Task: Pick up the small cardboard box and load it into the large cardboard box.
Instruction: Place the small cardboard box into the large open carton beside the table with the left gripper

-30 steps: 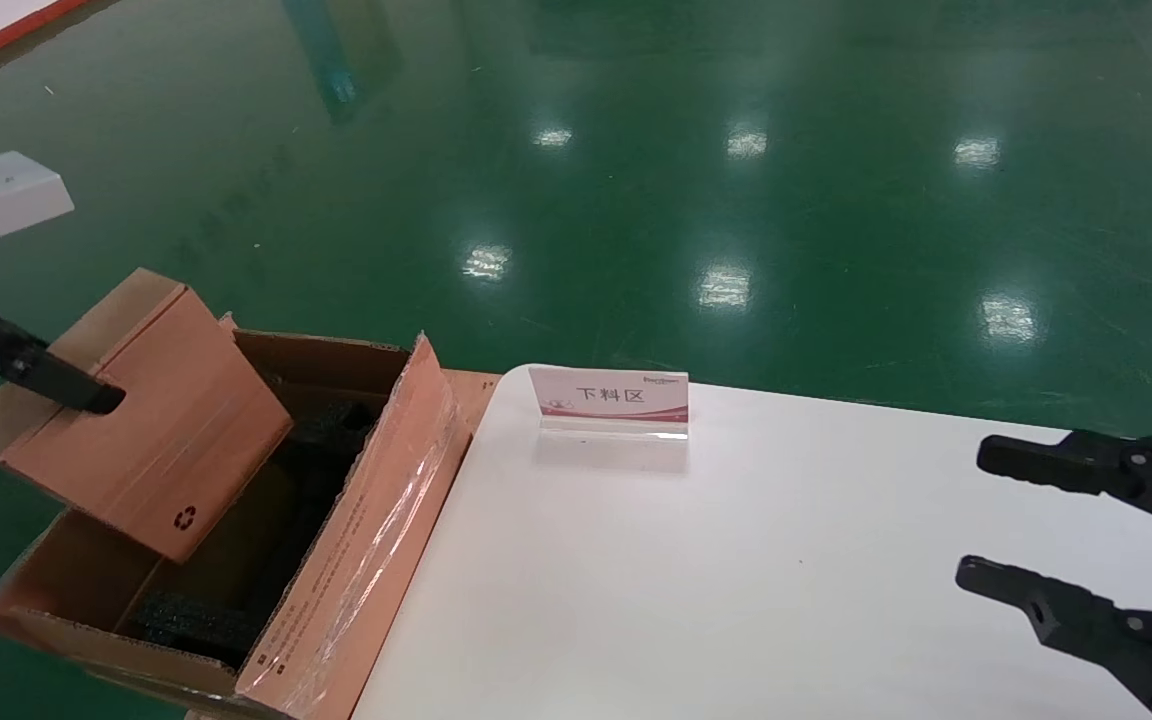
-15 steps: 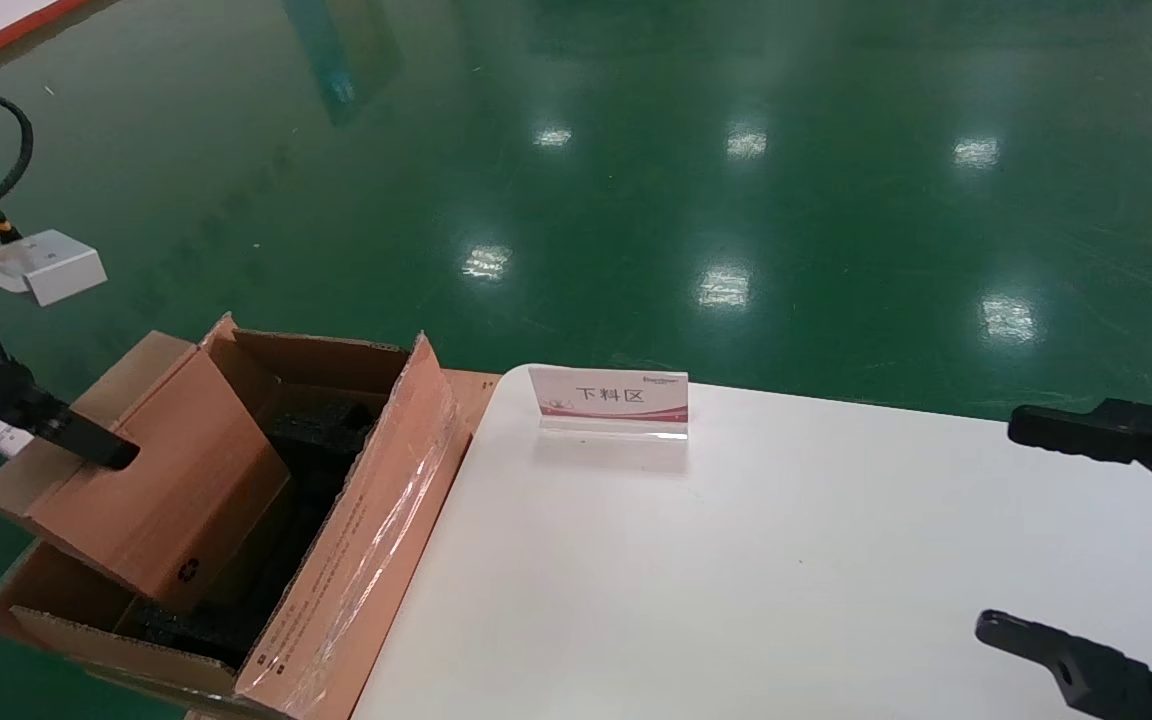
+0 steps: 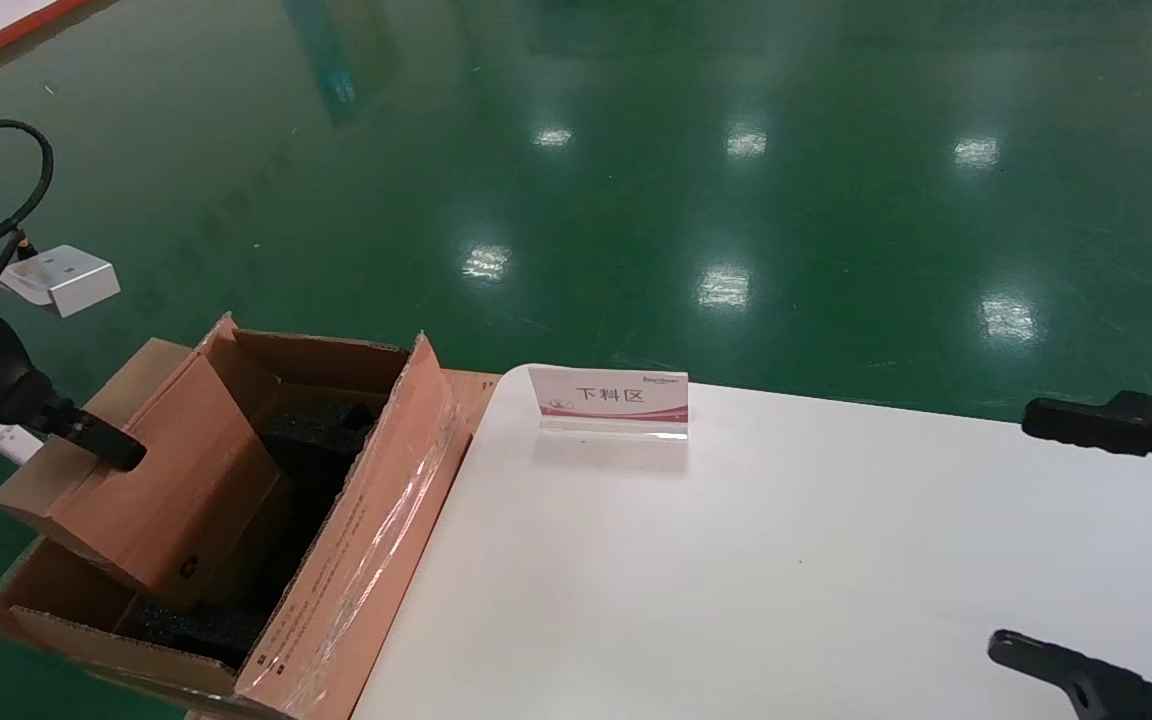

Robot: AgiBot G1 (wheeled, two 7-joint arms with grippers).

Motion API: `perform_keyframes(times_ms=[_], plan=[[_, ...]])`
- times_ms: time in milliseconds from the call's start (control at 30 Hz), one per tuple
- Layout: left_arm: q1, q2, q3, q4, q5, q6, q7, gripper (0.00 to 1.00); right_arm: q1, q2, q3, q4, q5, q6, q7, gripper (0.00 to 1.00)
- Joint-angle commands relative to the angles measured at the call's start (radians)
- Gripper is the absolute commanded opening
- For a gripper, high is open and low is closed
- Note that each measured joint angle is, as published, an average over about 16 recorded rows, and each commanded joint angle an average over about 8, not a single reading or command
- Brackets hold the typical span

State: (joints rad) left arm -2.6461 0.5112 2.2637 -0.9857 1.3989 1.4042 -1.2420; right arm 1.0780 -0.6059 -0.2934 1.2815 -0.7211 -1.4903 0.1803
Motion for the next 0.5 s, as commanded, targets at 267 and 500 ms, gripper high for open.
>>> perform_keyframes(times_ms=[267,500], plan=[[0.007,0.004,0.014,-0.021,0.047,-0.034,-0.043,0.00,0.000,0.000,-0.001,0.000,0.000,0.000,0.000,1.00],[0.019,0.010,0.023,-0.040,0.076,-0.060,-0.076,0.00,0.000,0.000,-0.001,0.000,0.001,0.000,0.000,1.00]])
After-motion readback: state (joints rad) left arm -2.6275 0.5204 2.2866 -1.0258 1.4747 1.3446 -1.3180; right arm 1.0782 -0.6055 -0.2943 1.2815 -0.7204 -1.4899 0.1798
